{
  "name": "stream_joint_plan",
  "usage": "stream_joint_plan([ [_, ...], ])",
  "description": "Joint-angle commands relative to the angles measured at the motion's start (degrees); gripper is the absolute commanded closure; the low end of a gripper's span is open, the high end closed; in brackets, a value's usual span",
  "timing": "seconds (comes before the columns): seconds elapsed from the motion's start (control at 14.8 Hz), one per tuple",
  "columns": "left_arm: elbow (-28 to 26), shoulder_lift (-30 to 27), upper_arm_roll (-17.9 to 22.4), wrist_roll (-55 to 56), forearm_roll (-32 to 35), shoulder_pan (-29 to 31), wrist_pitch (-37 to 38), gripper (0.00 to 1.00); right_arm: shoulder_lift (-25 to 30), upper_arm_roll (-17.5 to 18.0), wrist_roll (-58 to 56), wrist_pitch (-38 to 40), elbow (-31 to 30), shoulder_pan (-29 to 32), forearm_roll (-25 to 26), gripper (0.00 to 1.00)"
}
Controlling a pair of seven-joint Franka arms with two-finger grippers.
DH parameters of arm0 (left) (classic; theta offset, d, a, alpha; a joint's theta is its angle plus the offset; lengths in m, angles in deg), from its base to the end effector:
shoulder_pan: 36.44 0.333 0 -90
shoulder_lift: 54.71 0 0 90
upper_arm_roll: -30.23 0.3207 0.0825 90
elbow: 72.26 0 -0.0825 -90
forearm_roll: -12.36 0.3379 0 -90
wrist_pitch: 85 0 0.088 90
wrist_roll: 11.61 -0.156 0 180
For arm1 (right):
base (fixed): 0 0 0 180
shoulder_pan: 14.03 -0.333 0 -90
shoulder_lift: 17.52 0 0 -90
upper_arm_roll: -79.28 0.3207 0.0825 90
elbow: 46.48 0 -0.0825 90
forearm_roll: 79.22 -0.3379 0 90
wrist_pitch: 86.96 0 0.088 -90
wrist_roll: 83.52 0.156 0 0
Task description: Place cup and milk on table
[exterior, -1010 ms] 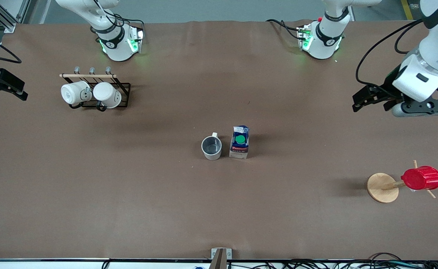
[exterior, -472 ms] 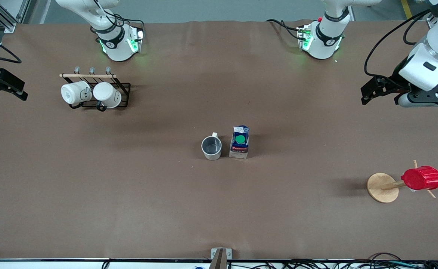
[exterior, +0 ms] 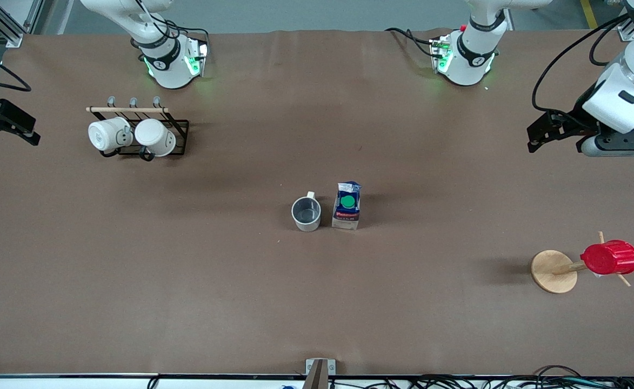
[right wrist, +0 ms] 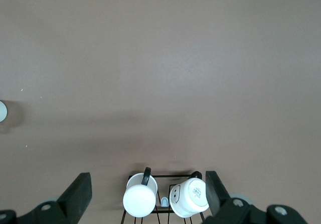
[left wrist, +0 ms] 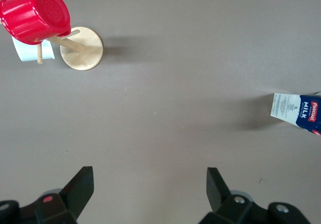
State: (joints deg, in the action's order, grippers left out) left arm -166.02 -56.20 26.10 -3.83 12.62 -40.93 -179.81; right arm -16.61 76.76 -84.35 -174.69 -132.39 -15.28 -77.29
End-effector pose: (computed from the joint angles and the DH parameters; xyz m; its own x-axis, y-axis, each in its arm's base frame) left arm 0.5042 -0.0762 0.5728 0.9989 -0.0150 0.0447 -0.0149 -0.9999 -0.0004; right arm 0.5019 -0.0167 0.6151 0.9988 -0.0090 0.0472 -0.0106 -0.9994 0.0335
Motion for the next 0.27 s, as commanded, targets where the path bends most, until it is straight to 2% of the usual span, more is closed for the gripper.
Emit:
stream_joint_plan([
  [0.0, 1.56, 0.87, 0.09, -0.66, 0.71, 0.01, 0.94, 0.01, 0.06, 0.24, -0.75, 0.55, 0.48, 0.63, -0.96, 0.00],
  [0.2, 1.47, 0.87, 0.00, -1.54, 0.36, 0.09, 1.03, 0.01, 0.06, 0.24, -0.84, 0.55, 0.48, 0.63, -0.96, 0.00],
])
